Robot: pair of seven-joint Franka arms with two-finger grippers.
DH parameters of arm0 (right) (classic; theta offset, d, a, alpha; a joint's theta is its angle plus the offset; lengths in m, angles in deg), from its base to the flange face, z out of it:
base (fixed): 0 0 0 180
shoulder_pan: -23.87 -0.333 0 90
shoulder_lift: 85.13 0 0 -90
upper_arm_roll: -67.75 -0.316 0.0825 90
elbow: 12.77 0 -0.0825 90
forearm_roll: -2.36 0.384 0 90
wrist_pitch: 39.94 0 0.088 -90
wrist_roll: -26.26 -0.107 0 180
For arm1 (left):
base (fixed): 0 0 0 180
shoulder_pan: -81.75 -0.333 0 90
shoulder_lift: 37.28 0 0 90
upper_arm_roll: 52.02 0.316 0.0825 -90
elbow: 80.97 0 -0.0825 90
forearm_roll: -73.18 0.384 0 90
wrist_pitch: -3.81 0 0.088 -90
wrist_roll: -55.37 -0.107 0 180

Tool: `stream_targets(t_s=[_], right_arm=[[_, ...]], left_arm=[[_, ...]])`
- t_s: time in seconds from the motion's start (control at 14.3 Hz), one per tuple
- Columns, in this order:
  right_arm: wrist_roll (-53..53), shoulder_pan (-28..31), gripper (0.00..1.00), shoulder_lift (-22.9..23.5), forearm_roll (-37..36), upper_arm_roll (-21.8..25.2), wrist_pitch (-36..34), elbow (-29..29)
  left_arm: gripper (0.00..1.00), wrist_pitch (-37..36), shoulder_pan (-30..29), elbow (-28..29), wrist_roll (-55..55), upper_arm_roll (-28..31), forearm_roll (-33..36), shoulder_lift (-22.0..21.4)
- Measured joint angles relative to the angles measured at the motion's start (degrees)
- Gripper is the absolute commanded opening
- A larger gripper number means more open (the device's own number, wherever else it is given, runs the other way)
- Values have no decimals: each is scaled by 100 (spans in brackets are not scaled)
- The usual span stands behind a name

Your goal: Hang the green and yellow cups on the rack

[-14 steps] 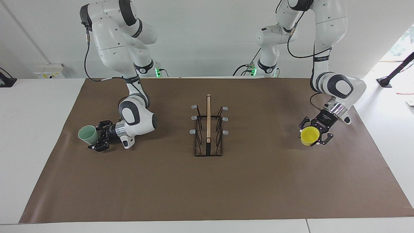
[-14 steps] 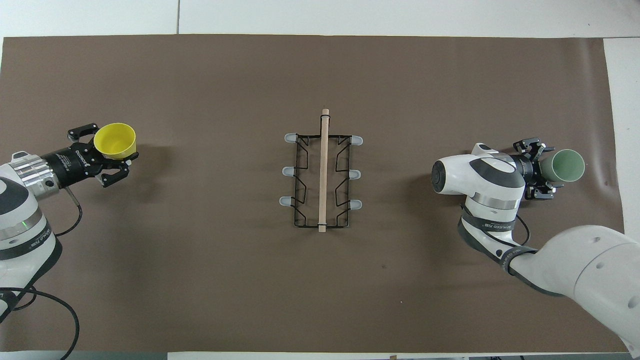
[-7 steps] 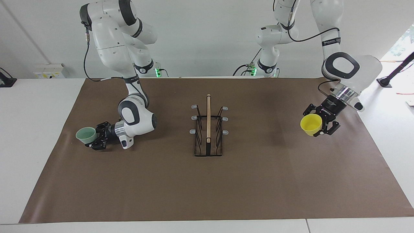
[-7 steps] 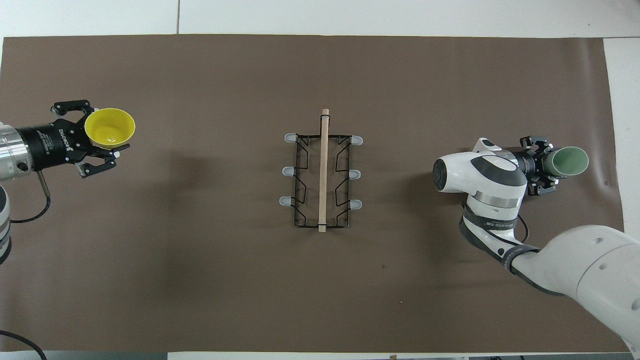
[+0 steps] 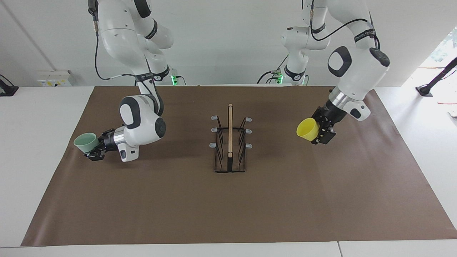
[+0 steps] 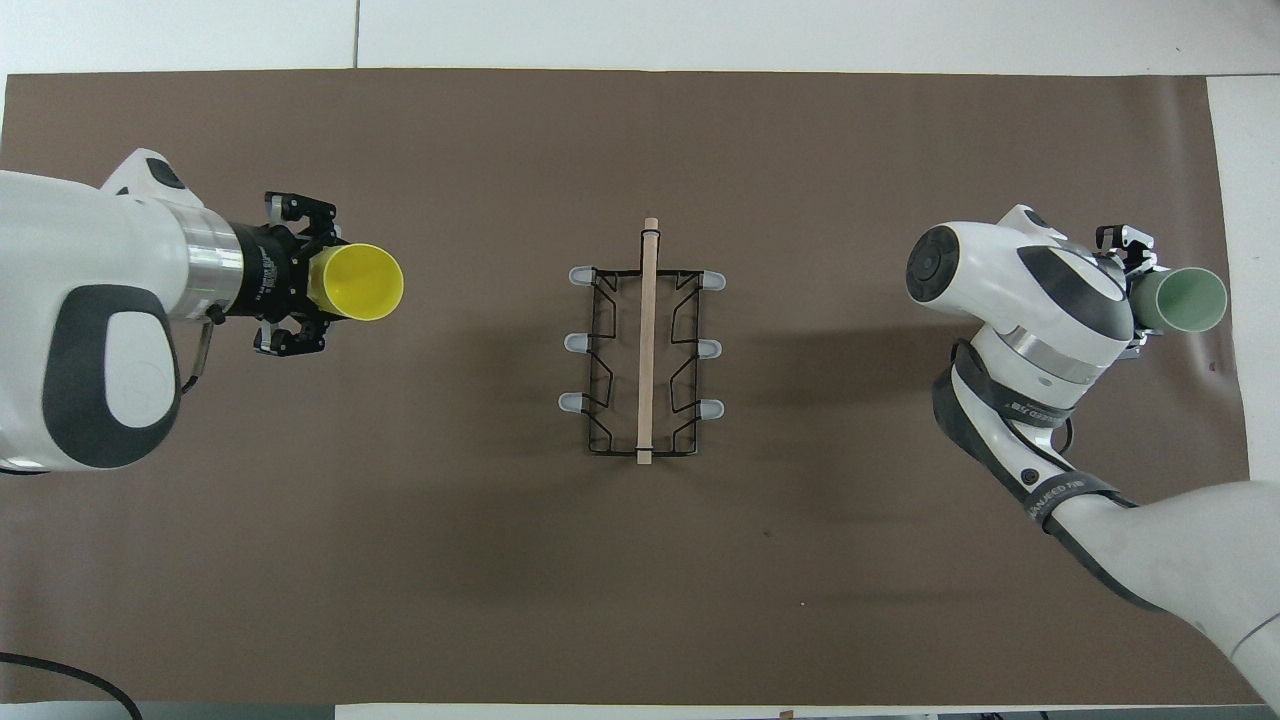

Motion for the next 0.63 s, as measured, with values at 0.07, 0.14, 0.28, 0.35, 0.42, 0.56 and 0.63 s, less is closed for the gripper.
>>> stream_targets(t_s=[0.07,0.14,0.28,0.35,0.42,0.56,0.63], right_arm=[[66,29,0,-184,280,2,0,-27],[109,72,0,-324,456,2,2,-31],[114,126,0,-436,727,3,37,-36],[87,138,0,-436,921,3,70,-73],[57,149,0,-430,1159,6,94,-148],[22,250,0,-428,1769,13,99,-403],[22,383,0,-428,2107,14,102,-561]], left_arm=[[0,-11,250,0,285,-5,480,6],[0,-46,484,1,583,-7,908,9],[0,-175,943,9,1256,-11,1850,29],[0,-221,1165,12,1651,-14,2277,55],[0,-273,1375,19,2017,-16,2613,89],[0,-394,1799,55,2505,-20,3083,158],[0,-437,1999,85,2673,-22,3183,180]])
